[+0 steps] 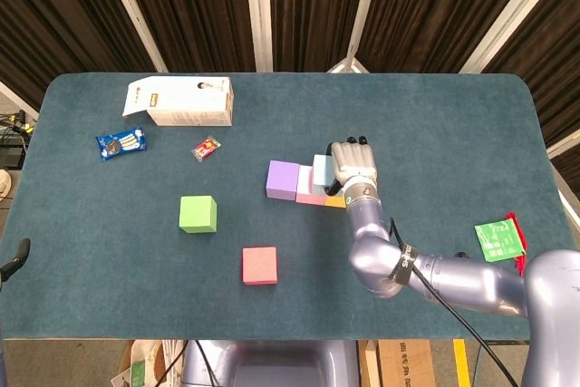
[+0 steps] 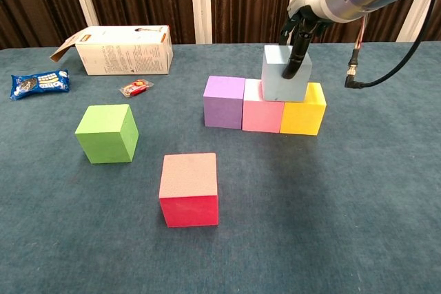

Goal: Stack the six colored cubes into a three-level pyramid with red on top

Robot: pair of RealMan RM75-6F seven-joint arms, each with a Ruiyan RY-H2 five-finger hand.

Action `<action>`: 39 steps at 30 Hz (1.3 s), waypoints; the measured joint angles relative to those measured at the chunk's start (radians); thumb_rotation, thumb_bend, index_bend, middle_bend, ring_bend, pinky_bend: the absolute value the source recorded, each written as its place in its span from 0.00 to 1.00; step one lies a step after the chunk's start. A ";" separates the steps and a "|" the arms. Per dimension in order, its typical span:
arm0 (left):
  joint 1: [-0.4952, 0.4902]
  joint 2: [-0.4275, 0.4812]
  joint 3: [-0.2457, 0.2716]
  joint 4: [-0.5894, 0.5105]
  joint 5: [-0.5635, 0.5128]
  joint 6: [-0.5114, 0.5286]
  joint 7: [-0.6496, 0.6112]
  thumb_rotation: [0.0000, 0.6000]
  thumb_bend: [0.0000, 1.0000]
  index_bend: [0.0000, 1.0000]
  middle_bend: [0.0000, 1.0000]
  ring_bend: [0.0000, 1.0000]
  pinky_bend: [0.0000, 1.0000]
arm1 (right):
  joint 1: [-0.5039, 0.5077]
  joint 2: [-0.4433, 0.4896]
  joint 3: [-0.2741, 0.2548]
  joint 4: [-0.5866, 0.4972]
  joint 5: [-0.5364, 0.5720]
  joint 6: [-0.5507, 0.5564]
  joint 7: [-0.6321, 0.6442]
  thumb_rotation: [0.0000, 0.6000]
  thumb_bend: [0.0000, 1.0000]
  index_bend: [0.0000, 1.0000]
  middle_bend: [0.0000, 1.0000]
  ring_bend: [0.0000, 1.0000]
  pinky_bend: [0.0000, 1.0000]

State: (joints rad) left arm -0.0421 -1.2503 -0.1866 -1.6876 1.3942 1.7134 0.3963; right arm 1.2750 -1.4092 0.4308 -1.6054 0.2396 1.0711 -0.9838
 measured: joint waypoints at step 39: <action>-0.002 -0.008 -0.003 0.002 -0.009 -0.001 0.013 1.00 0.34 0.04 0.00 0.00 0.00 | 0.010 0.029 -0.022 -0.026 0.034 -0.025 -0.024 1.00 0.30 0.20 0.19 0.02 0.00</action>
State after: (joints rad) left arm -0.0443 -1.2582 -0.1897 -1.6858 1.3856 1.7127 0.4096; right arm 1.2853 -1.3798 0.4091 -1.6310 0.2740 1.0460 -1.0080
